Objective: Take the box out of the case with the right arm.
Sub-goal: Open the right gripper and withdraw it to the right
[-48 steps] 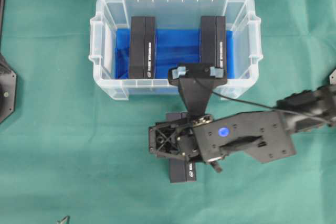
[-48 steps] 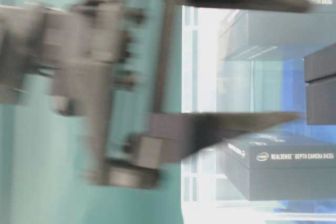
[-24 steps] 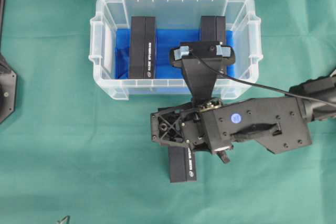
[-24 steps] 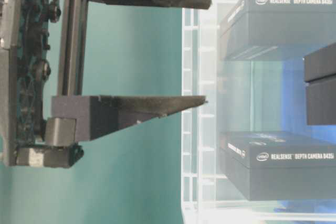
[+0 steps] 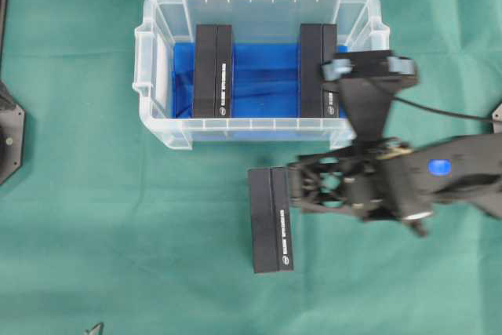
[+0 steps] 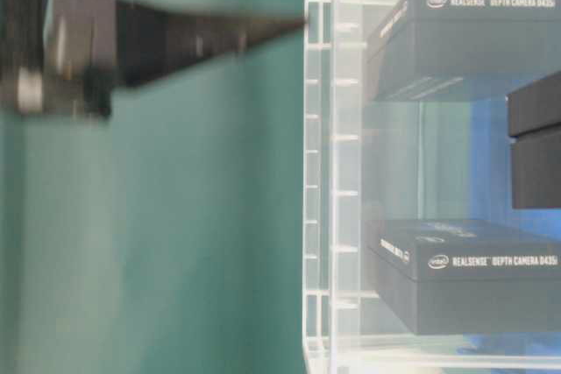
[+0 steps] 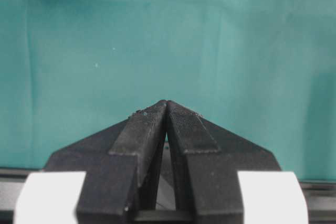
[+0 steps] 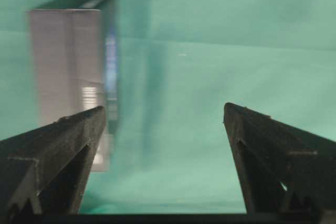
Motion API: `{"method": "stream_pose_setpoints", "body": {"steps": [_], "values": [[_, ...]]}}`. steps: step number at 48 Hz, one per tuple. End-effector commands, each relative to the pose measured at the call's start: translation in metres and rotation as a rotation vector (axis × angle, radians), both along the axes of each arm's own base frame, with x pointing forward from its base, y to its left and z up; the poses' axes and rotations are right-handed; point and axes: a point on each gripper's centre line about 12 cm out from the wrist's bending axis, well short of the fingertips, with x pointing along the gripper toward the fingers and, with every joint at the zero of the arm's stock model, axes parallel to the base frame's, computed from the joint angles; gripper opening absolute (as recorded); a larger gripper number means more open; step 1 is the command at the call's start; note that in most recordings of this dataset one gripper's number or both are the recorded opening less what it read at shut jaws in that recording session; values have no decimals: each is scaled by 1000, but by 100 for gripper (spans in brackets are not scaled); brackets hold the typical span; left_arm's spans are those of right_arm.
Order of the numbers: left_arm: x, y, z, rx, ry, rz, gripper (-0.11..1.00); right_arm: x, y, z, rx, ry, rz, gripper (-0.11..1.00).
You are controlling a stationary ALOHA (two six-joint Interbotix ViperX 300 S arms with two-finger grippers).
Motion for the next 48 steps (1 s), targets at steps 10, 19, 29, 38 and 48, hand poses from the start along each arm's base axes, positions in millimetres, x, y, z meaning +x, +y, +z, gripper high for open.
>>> {"method": "stream_pose_setpoints", "body": {"steps": [10, 19, 29, 38, 48], "values": [[0, 1, 4, 3, -19, 3, 2, -70, -5, 16, 18, -42, 16, 87], [-1, 1, 5, 1, -22, 3, 2, -114, -7, 15, 27, -54, 16, 87], [-5, 1, 5, 1, -29, 3, 2, -138, -11, 18, 24, -43, 22, 87], [-7, 2, 7, 0, -38, 3, 2, -137, -12, 17, 13, -41, 20, 87], [-7, 2, 7, 0, -38, 3, 2, -135, -24, 17, 8, -36, 1, 87]]}}
